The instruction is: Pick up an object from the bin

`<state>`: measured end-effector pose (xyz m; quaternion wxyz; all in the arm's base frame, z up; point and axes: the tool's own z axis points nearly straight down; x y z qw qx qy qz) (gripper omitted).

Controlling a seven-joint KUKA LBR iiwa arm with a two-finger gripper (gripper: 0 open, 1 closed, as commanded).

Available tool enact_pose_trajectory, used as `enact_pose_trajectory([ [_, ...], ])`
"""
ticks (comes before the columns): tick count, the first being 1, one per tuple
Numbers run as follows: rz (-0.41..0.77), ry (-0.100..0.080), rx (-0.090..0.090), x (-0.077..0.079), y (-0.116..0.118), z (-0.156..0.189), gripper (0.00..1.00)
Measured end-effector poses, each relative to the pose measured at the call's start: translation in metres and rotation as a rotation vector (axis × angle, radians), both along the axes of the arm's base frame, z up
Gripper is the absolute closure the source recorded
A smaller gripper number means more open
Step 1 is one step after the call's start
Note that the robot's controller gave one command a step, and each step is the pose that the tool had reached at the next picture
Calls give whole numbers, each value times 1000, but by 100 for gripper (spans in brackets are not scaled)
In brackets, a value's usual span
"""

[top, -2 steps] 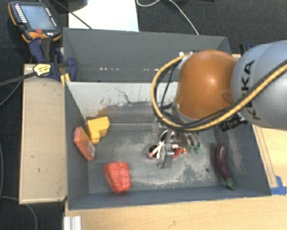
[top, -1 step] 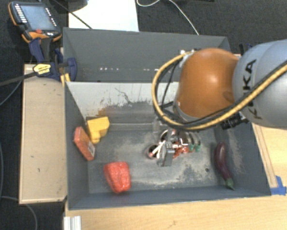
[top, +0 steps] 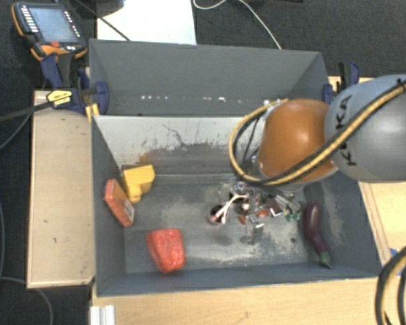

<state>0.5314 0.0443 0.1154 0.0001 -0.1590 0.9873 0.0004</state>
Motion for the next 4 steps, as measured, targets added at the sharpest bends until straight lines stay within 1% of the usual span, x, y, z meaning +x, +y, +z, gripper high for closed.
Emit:
enact_pose_trajectory([
  [1, 168, -7, 2, 22, 4, -45, 0],
  [2, 286, -5, 2, 35, 16, -45, 0],
  [3, 166, -8, 3, 23, 4, -44, 0],
  [4, 281, -10, 4, 36, 16, -44, 100],
])
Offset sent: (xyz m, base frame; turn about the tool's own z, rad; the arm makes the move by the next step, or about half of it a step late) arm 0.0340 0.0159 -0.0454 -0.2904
